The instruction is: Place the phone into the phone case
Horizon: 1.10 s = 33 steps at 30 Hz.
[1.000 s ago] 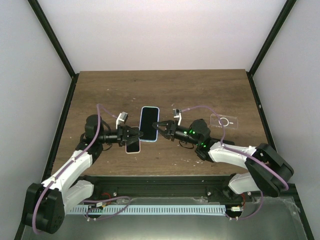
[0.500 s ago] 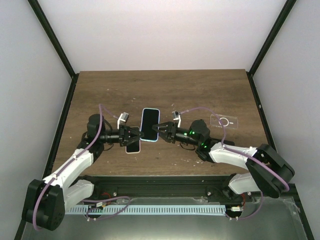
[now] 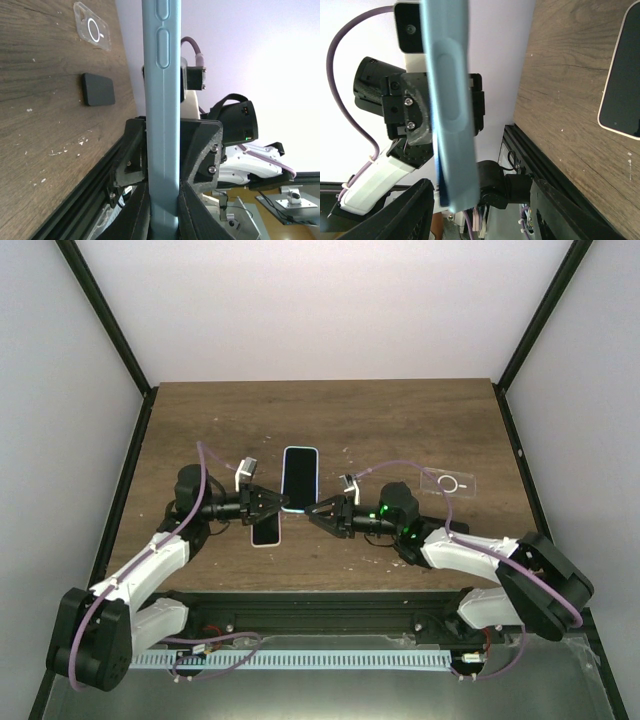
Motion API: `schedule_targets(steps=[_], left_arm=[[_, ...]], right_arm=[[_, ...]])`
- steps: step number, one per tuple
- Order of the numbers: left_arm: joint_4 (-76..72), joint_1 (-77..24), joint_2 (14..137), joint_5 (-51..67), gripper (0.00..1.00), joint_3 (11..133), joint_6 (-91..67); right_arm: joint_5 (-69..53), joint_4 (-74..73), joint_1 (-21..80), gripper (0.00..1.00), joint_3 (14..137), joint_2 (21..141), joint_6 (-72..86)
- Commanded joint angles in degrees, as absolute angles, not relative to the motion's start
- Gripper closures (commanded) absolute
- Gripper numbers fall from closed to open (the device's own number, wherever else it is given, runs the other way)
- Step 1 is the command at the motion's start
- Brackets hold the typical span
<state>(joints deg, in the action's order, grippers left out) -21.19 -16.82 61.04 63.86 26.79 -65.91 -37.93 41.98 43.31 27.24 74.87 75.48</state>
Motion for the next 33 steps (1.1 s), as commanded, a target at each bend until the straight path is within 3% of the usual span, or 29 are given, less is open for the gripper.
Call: schedule_targets(steps=[1,10,19,25,29,33], left_arm=[[-25.21,-16.87,61.25,64.12,0.99,28.68,-64.26],[-24.36,-16.95,60.57,64.38,0.99,27.93,-64.0],[-14.91,-16.96,60.56,63.76,1.0,28.86,-56.27],[-14.85,-16.96,60.48,64.43,1.0,28.47,-55.72],[-12.92,-16.96,60.53,64.07,1.0,29.1,-54.12],[-3.65,-17.05,60.77,61.46,1.0,31.72,-45.78]], right_arm=[[-38.05,42.55,43.07,0.47,27.31,73.39,74.95],[-37.23,45.03,43.07,0.44,29.37,76.21,76.59],[-34.21,45.11,43.07,0.67,28.93,75.48,77.52],[-34.01,42.6,43.07,0.62,30.22,74.92,76.36],[-33.76,42.7,43.02,0.7,30.18,74.73,76.64],[-33.84,40.8,43.05,0.84,30.43,74.43,77.31]])
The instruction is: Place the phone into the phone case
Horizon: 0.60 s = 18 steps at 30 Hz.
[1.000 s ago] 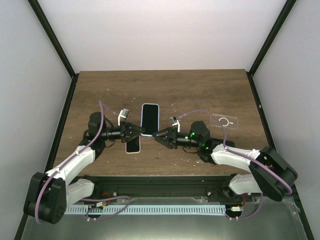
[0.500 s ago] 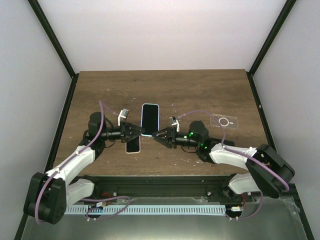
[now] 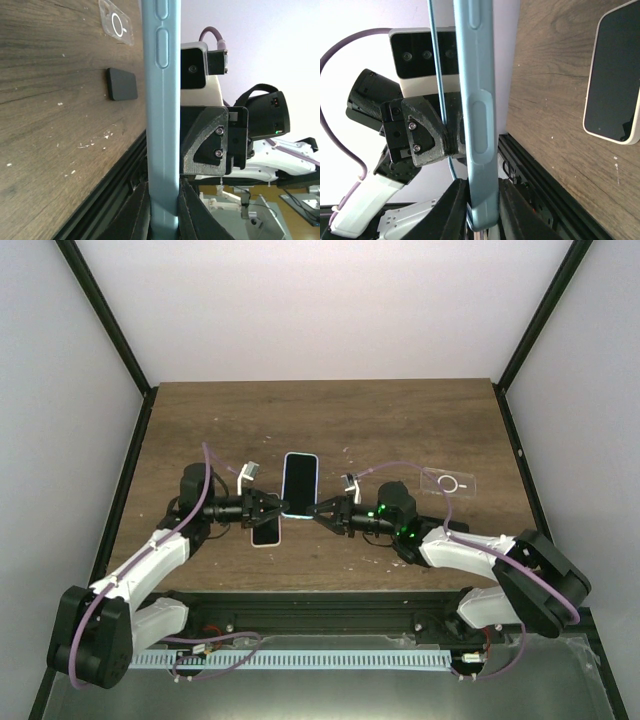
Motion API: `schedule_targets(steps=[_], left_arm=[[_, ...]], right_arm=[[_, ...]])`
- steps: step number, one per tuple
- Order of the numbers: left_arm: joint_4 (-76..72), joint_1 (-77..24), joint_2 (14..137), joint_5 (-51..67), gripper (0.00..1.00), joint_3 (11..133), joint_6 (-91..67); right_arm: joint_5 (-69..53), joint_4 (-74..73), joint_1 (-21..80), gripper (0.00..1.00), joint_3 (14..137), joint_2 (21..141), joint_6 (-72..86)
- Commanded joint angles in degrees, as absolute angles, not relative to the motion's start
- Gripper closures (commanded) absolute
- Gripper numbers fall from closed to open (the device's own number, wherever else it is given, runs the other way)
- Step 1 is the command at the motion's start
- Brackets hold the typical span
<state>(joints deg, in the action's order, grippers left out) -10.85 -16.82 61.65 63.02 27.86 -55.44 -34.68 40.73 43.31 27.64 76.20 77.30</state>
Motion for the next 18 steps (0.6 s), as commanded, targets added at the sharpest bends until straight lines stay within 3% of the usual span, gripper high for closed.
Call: schedule_targets(steps=[1,4,9,13,18], left_arm=[[0.7,-17.12,60.88,59.87,1.0,33.06,-42.27],[8.36,-17.18,61.47,57.22,1.0,35.17,-35.53],[6.57,-17.16,61.87,58.67,0.99,34.02,-36.86],[3.9,-17.14,61.28,58.76,0.86,32.55,-39.69],[8.7,-17.08,61.73,55.04,0.6,33.51,-37.7]], right_arm=[[-33.84,39.72,42.98,0.87,30.63,74.36,77.37],[-33.78,37.9,43.04,0.92,31.04,74.39,77.73],[-33.98,37.85,43.04,0.94,30.94,75.51,76.81],[-34.36,37.04,43.06,0.94,30.24,76.03,74.33],[-34.19,31.87,43.0,0.95,29.54,75.47,70.15]])
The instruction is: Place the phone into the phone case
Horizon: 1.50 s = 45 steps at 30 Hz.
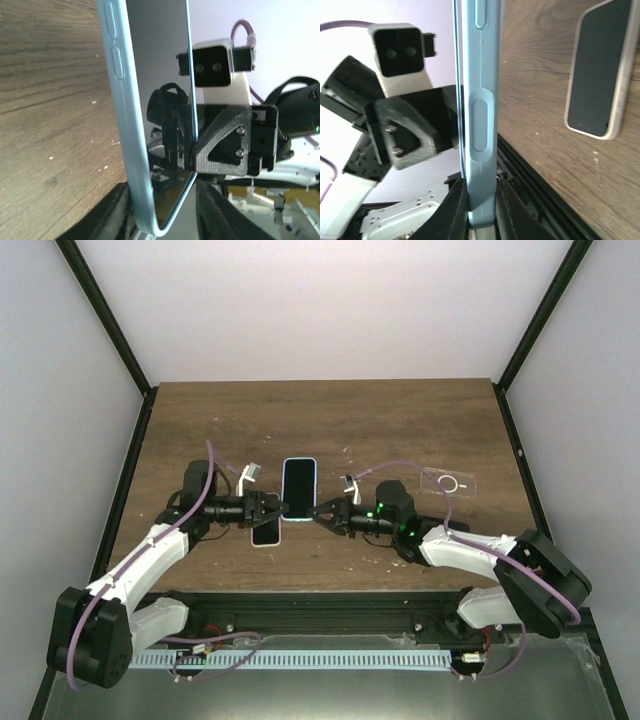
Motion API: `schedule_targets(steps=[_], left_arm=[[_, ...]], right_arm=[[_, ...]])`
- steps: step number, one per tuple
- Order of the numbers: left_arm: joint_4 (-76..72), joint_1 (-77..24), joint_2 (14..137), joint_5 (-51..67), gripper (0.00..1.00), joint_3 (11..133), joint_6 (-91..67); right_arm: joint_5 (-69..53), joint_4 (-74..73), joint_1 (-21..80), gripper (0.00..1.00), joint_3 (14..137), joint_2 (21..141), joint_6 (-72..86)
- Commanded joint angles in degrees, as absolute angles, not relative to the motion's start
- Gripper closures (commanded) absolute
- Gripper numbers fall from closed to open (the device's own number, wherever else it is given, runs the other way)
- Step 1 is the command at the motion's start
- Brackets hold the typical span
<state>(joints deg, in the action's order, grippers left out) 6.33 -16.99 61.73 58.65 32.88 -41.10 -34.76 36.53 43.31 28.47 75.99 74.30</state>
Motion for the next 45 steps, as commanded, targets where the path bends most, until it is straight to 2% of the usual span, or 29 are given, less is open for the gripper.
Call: schedule_targets(steps=[1,8,9,12,21,27,31,36,39,41,45], left_arm=[[9.76,-17.0,61.92,54.3,0.57,33.68,-37.08],[11.99,-16.96,61.6,52.15,0.4,33.9,-35.64],[13.41,-16.96,61.32,51.6,0.35,34.33,-34.96],[17.89,-16.96,60.11,48.78,0.02,36.07,-31.88],[26.6,-16.92,55.05,38.21,0.0,38.99,-26.07],[26.67,-16.96,53.54,36.78,0.0,38.43,-25.41],[26.55,-16.97,53.91,37.42,0.0,38.93,-24.86],[28.73,-16.98,53.82,38.67,0.0,40.67,-22.89],[30.08,-16.96,53.07,38.11,0.0,42.1,-21.62],[30.15,-16.96,52.67,37.53,0.0,42.43,-21.41],[30.37,-16.89,52.58,37.03,0.0,43.16,-20.32]], right_arm=[[-33.84,30.6,43.08,0.95,29.47,75.25,69.47],[-32.04,27.68,43.06,0.96,27.34,76.02,66.34],[-32.05,27.4,43.02,0.96,27.42,76.64,65.95],[-32.31,27.49,43.06,0.96,27.27,79.33,65.13],[-33.87,28.24,43.07,0.95,29.66,88.06,63.16],[-34.24,29.21,43.12,0.94,29.08,91.64,63.27],[-32.77,24.44,43.06,0.82,29.95,91.75,62.9],[-29.62,16.27,43.02,0.62,30.39,87.13,61.68],[-24.63,6.68,42.98,0.38,32.35,83.13,59.99],[-21.09,1.31,42.91,0.26,33.78,80.45,58.95],[-14.35,-7.81,41.66,0.13,37.23,77.18,56.53]])
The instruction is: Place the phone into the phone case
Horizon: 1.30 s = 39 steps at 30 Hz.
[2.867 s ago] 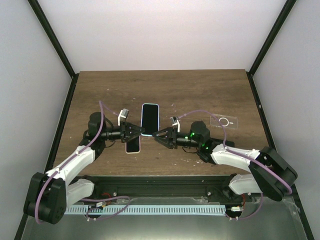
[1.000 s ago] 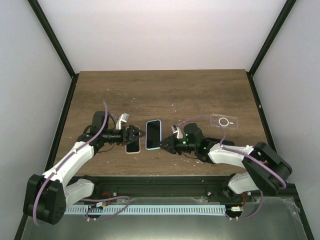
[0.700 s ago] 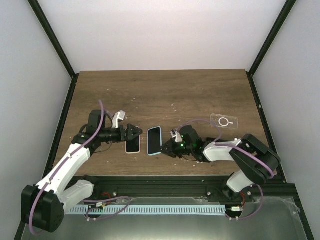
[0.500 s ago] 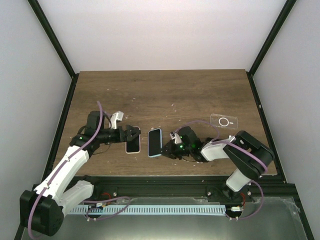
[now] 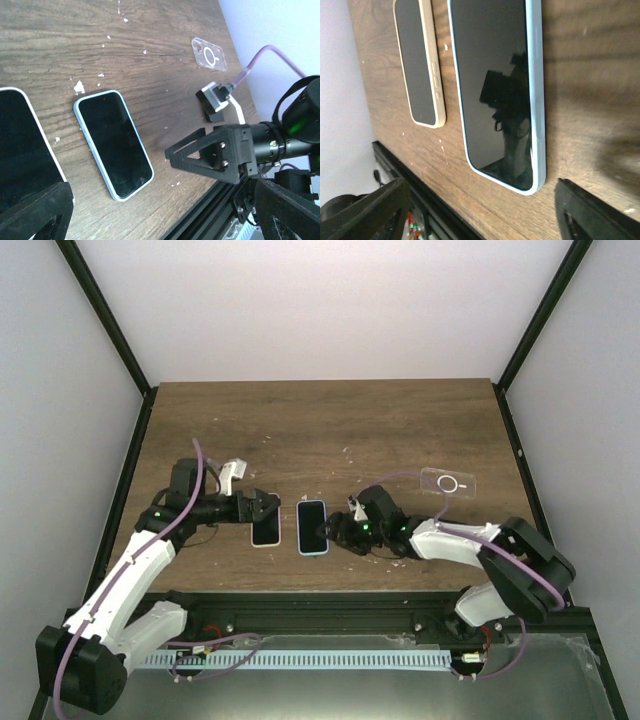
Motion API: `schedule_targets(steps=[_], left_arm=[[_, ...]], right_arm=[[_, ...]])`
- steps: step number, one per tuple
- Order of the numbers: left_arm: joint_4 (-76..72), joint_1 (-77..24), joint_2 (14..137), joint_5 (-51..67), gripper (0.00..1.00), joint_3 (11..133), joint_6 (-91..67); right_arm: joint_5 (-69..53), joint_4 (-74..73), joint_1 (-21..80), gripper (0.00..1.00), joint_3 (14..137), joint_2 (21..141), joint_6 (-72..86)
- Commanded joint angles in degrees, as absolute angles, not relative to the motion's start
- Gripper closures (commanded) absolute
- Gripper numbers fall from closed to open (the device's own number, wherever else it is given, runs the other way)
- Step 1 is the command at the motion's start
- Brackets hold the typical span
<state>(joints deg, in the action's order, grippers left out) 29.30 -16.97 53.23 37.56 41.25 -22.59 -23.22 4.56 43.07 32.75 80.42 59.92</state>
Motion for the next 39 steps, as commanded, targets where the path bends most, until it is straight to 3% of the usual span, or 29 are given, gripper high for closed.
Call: schedule_targets(steps=[1,5,11,18,21,27,39], left_arm=[[30.78,-16.91,52.59,36.99,0.0,43.57,-19.83],[31.75,-16.88,51.85,35.82,0.0,43.76,-18.96],[31.18,-16.89,50.71,35.24,0.0,42.33,-19.16],[30.59,-16.96,49.57,35.63,0.0,41.64,-19.25],[30.32,-16.96,49.5,36.04,0.0,41.44,-19.38],[29.7,-16.96,49.74,36.66,0.0,41.03,-19.56],[30.19,-16.96,48.45,34.65,0.0,40.97,-19.5]], right_arm=[[-13.12,-9.8,40.9,0.09,37.98,76.66,55.72],[-6.57,-19.73,36.2,0.0,42.4,75.88,52.03],[3.6,-28.51,27.09,0.0,48.1,77.51,44.75],[15.42,-34.19,20.19,0.04,57.35,87.19,29.9],[19.37,-34.31,18.5,0.14,59.3,90.01,24.05],[13.32,-30.68,12.68,0.47,61.87,93.34,17.59],[9.16,-27.65,9.66,0.72,64.51,101.53,14.64]])
